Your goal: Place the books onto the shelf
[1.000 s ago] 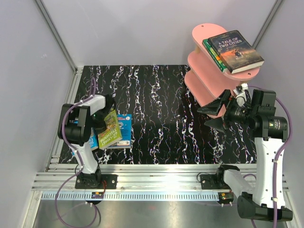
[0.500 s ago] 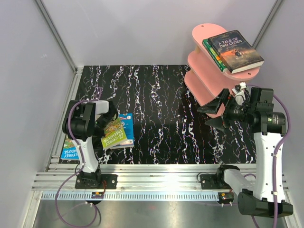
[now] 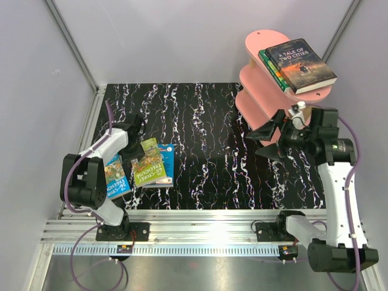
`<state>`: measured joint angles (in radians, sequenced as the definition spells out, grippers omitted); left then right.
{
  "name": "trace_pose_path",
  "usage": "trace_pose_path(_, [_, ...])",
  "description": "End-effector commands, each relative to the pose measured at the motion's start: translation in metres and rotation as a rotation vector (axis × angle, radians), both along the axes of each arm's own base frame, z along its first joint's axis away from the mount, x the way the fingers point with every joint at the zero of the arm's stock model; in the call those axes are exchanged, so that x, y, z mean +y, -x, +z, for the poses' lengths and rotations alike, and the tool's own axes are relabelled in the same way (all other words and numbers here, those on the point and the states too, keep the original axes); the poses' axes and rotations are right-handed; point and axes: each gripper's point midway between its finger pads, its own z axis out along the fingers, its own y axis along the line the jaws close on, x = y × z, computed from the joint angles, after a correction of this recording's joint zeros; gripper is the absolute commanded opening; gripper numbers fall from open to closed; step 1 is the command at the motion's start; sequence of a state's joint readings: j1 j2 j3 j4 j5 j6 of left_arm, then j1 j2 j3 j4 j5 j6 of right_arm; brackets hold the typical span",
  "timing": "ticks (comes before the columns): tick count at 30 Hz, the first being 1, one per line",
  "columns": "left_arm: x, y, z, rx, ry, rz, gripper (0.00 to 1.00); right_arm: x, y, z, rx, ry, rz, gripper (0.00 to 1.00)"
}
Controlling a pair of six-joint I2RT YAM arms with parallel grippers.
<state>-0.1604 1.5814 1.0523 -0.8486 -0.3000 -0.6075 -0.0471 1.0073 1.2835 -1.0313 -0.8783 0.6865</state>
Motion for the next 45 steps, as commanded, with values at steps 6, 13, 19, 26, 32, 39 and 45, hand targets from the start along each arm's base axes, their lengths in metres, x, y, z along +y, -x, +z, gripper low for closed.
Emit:
trace_pose_path(6, [-0.040,-0.013,-0.028,-0.016,0.204,-0.022,0.53,0.067,-0.026,-0.022,0.009,0.062,0.130,1.00])
trace_pose_path(13, [-0.051,-0.026,-0.035,0.007,0.218,-0.046,0.46,0.078,-0.050,-0.058,0.048,0.081,0.155,1.00])
trace_pose_path(19, [-0.091,-0.030,-0.045,0.034,0.251,-0.126,0.43,0.118,-0.082,-0.103,0.100,0.062,0.223,1.00])
trace_pose_path(26, [-0.128,-0.022,-0.059,0.067,0.325,-0.166,0.41,0.185,-0.105,-0.148,0.116,0.056,0.295,1.00])
trace_pose_path(32, [-0.138,-0.013,-0.065,0.088,0.377,-0.175,0.39,0.218,-0.125,-0.195,0.173,0.024,0.254,1.00])
trace_pose_path(39, [-0.149,0.003,-0.072,0.110,0.457,-0.179,0.36,0.250,-0.121,-0.239,0.225,0.066,0.262,1.00])
trace_pose_path(45, [-0.155,0.002,-0.068,0.103,0.492,-0.197,0.34,0.258,-0.116,-0.257,0.223,0.079,0.260,0.67])
